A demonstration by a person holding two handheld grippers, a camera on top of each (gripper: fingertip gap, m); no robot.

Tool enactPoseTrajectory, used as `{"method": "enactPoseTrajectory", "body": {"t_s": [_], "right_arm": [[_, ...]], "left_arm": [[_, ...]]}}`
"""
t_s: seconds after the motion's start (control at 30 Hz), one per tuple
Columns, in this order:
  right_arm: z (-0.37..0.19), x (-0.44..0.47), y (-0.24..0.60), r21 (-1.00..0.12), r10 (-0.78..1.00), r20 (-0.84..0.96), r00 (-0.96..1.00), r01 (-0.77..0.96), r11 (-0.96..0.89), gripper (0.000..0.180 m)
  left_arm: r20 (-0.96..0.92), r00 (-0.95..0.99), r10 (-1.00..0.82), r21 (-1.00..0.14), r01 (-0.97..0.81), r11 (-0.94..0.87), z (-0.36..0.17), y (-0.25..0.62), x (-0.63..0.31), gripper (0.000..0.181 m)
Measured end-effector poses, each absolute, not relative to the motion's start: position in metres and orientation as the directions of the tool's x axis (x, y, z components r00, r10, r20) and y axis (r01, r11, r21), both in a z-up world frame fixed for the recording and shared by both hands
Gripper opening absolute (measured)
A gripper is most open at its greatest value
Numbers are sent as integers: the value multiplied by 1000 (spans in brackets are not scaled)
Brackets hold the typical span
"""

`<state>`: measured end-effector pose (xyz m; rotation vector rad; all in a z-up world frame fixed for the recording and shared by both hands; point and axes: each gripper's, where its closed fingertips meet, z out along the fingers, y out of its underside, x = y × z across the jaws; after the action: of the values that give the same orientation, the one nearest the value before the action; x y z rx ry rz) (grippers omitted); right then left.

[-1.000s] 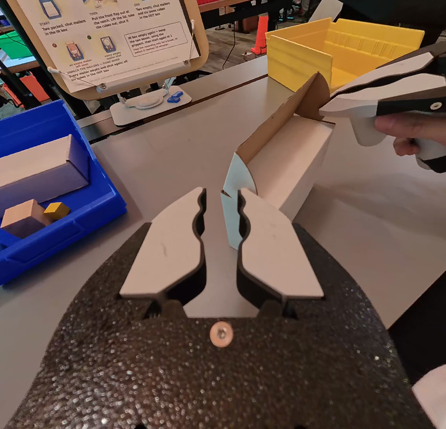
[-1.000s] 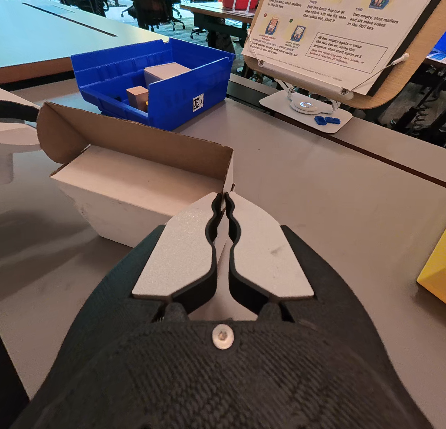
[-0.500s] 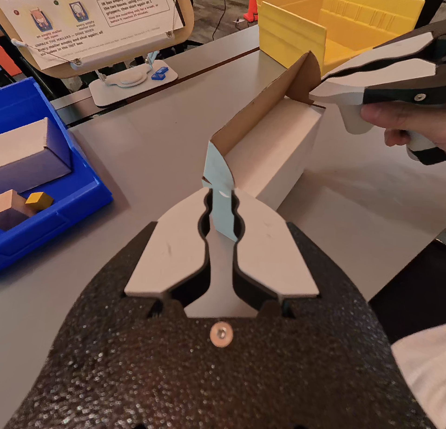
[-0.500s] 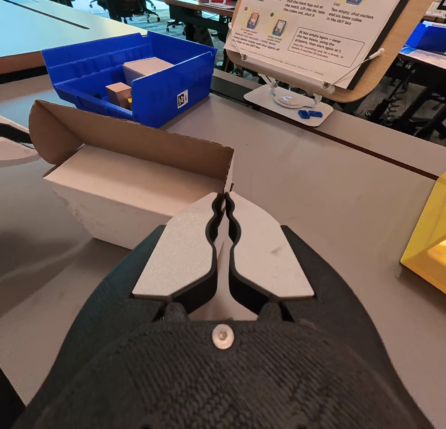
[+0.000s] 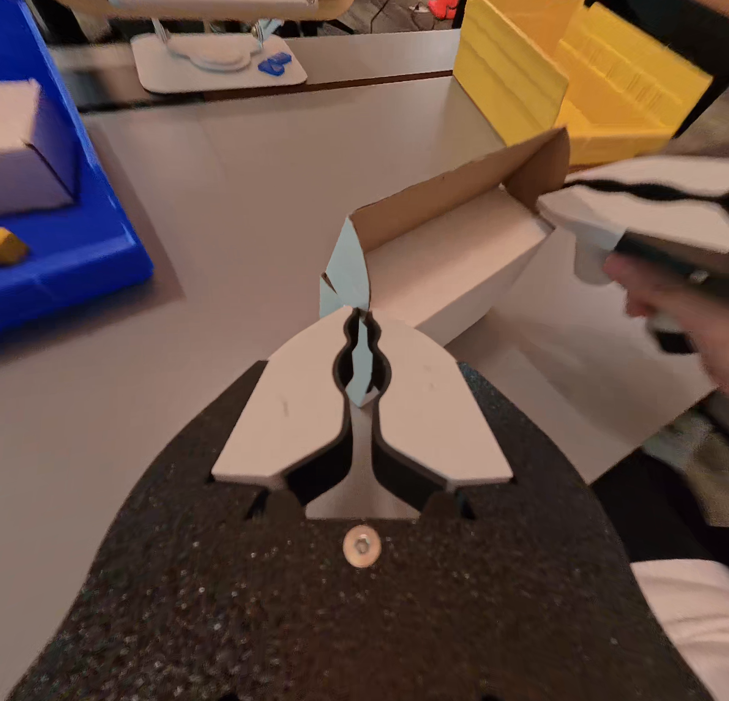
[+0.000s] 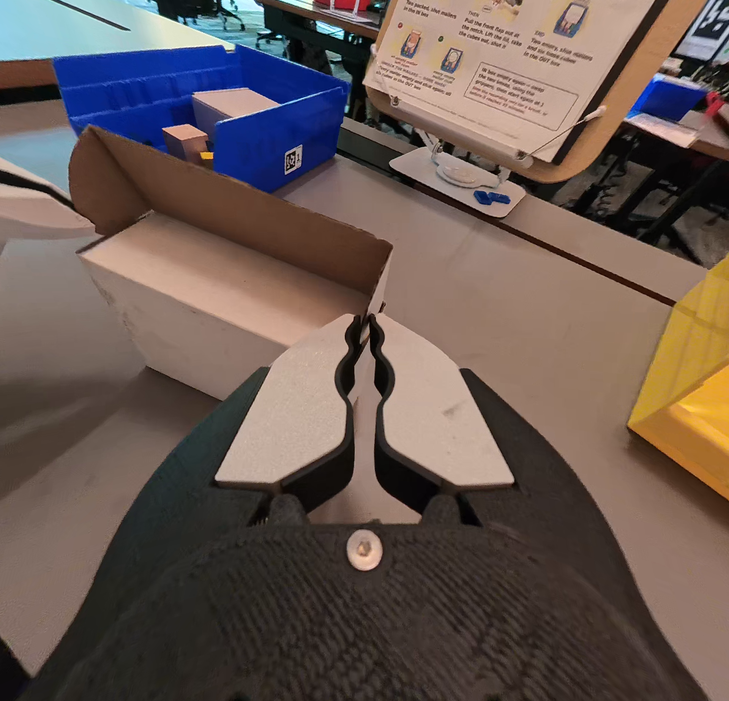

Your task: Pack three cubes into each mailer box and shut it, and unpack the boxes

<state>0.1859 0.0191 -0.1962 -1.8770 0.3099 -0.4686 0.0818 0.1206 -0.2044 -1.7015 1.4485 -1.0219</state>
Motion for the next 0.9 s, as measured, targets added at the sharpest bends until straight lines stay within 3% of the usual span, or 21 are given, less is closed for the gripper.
{"method": "enactPoseTrajectory", "body": {"t_s": [0.13,0.23,0.37,0.5,0.67,0.77,0.83,0.9], "right_arm": [[-196,181,19,-919,-459,274,845,89,-385,4],[-196,175,22,-904,-448,324,833,134,-405,5],[-197,174,22,-914,-449,307,839,130,-384,5],[-201,171,20,-919,-433,295,852,129,-371,5],[-200,163,18,-943,-380,203,903,77,-323,10],[-170,156,9,-975,-331,148,932,82,-204,3],[-141,163,0,-981,-353,178,919,136,-140,0],[-124,177,-1,-944,-382,325,865,270,-191,0]], "left_arm": [[479,46,-877,-773,-453,-445,-199,119,86,4],[508,56,-860,-761,-440,-478,-201,128,87,3],[235,74,-969,-851,-465,-242,-206,131,83,2],[0,94,-996,-872,-488,-46,-209,130,81,2],[-43,96,-994,-887,-462,-7,-208,130,80,3],[-54,94,-994,-894,-447,7,-208,130,80,3],[-65,95,-993,-899,-438,17,-208,130,80,3],[-83,97,-992,-899,-436,32,-208,130,80,3]]}}
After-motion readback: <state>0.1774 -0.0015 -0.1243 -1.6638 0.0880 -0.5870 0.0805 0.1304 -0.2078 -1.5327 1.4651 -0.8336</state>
